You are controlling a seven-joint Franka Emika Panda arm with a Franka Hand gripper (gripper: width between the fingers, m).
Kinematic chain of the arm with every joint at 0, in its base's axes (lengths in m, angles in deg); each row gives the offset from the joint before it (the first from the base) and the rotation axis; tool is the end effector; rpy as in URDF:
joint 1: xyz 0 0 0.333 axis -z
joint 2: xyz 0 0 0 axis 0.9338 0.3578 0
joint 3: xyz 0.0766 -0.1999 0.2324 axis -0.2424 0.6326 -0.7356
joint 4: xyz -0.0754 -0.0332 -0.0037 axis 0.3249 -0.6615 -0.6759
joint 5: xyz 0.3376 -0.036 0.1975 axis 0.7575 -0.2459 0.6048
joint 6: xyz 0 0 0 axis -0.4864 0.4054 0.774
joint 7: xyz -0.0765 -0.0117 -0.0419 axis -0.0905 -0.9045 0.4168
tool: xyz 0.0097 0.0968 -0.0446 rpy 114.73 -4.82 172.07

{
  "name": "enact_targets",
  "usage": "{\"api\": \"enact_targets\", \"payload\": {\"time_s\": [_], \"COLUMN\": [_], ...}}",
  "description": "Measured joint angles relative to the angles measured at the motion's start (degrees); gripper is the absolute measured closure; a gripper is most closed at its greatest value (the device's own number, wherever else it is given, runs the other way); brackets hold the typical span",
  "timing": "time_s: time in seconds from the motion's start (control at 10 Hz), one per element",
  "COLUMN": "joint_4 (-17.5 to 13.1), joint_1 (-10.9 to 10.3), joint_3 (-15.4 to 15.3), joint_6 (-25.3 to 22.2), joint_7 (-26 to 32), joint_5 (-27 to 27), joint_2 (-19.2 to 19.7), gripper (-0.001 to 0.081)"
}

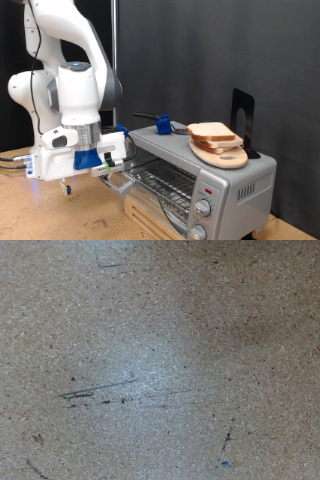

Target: Make a piece of toast with the oven

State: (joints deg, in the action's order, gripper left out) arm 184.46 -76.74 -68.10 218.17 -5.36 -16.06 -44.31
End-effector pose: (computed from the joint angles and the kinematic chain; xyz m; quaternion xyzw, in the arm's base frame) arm 0.4575 -0.0844 0.2920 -0.8865 0.4577 -0.0597 0.0325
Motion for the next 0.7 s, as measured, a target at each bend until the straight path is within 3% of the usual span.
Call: {"api": "enact_targets", "payload": {"time_s": [0.4,0.7], "joint_4": [-0.4,-1.9], "joint_1": [-0.3,-0.3], "joint_3": [-0.3,-0.7], "joint_6": [0.3,-1.0], "joint_7": [5.8,8.2], "joint_5": [13.6,17.4], "joint_2": [0.0,-0.7], "gripper": [0.0001,0.0001]}}
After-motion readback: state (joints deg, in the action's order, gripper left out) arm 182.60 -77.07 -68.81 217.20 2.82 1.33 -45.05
